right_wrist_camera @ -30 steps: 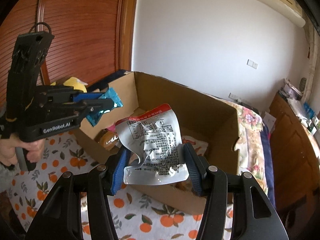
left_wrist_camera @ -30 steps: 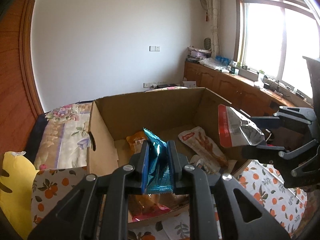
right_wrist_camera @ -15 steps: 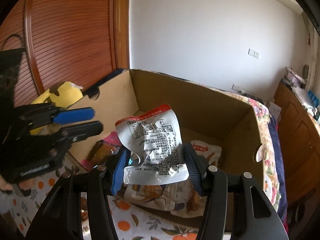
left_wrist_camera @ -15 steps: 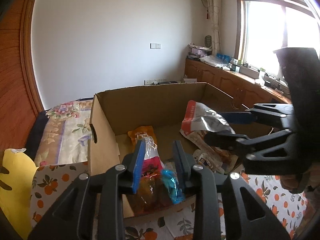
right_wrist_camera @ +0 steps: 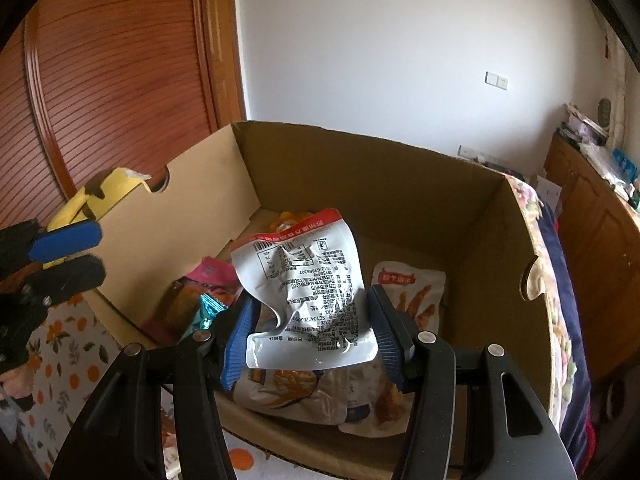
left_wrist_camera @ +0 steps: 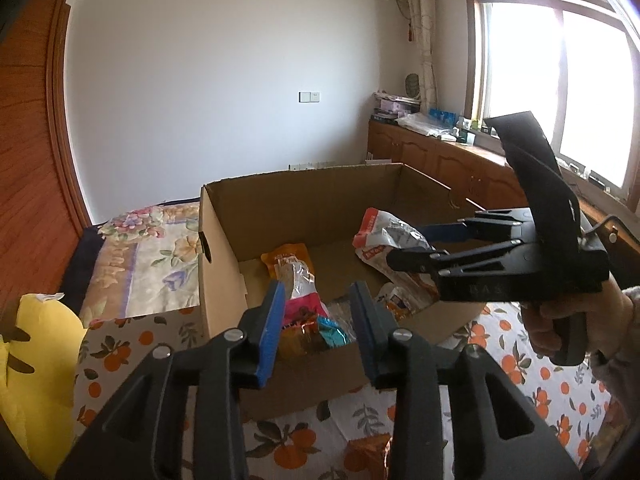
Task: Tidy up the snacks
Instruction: 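Open the left tool to drop the blue candy while the right tool releases the white pouch, then lower the left tool to the gold-wrapped bar while the right tool approaches the white bar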
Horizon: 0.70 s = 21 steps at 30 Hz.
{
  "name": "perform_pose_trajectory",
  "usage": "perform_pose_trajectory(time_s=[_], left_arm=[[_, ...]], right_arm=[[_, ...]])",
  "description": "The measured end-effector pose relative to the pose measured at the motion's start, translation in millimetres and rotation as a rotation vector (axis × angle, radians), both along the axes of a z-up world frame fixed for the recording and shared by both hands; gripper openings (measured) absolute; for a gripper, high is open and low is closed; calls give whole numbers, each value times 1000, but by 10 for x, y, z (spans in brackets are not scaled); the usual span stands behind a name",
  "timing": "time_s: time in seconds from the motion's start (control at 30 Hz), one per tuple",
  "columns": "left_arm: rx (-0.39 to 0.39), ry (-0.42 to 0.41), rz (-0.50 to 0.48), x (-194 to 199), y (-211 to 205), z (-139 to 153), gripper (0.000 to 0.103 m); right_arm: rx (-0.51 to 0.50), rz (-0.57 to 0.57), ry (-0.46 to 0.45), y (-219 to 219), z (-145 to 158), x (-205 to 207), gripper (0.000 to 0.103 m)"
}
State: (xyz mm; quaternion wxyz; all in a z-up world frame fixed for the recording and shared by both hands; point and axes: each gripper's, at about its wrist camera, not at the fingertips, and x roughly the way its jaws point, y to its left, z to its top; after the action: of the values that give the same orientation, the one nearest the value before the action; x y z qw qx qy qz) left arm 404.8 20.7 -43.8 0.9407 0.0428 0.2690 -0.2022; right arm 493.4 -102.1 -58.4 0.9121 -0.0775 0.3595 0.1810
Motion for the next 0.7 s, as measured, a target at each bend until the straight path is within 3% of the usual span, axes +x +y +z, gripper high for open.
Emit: perform_pose_trajectory(time_s=[0.23,0.33,0.7], left_arm=[[-4,13,14,-96,30,18,37],[-2,23,13,-148,51,34,37],[26,72,2,-610,-2,-80,38]], right_arm=[[-8,-14,-1,3,14,-66,61],[-11,-11,-18,14,81,-166,70],[44,13,-48,-50,322,-852,71]])
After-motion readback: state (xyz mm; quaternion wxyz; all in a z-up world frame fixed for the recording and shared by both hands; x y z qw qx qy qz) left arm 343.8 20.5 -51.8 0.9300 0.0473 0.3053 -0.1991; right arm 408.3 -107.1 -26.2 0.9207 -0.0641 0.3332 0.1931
